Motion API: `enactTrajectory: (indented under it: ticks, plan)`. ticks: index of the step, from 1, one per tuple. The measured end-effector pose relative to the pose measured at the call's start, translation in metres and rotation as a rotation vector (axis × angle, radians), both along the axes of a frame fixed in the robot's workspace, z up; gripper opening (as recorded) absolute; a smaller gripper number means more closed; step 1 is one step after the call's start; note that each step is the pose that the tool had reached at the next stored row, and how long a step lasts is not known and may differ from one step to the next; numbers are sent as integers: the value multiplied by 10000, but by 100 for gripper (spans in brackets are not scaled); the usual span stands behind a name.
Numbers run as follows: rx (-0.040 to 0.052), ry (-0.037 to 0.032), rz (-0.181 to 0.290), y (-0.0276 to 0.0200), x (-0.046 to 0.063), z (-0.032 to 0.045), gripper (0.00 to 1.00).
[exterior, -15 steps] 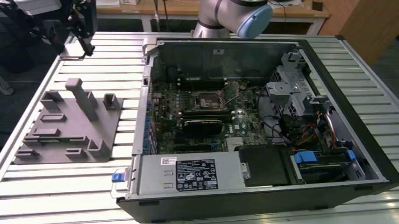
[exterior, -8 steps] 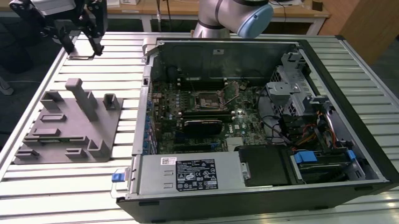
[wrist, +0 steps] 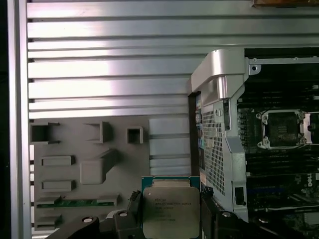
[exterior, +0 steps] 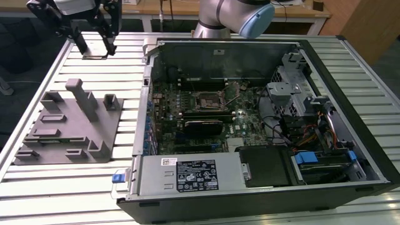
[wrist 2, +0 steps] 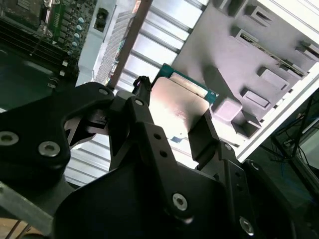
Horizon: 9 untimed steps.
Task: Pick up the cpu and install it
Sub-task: 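Pick up the cpu and move it towards the insertion slot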
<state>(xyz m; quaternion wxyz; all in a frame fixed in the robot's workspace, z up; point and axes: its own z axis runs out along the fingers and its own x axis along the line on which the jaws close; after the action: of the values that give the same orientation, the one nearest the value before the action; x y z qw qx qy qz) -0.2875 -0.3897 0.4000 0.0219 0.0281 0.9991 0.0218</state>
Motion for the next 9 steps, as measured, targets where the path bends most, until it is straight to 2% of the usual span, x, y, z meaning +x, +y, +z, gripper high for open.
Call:
enactTrajectory:
  ticks: [9]
  plan:
    - [1,-1,0,20,282,-1,55]
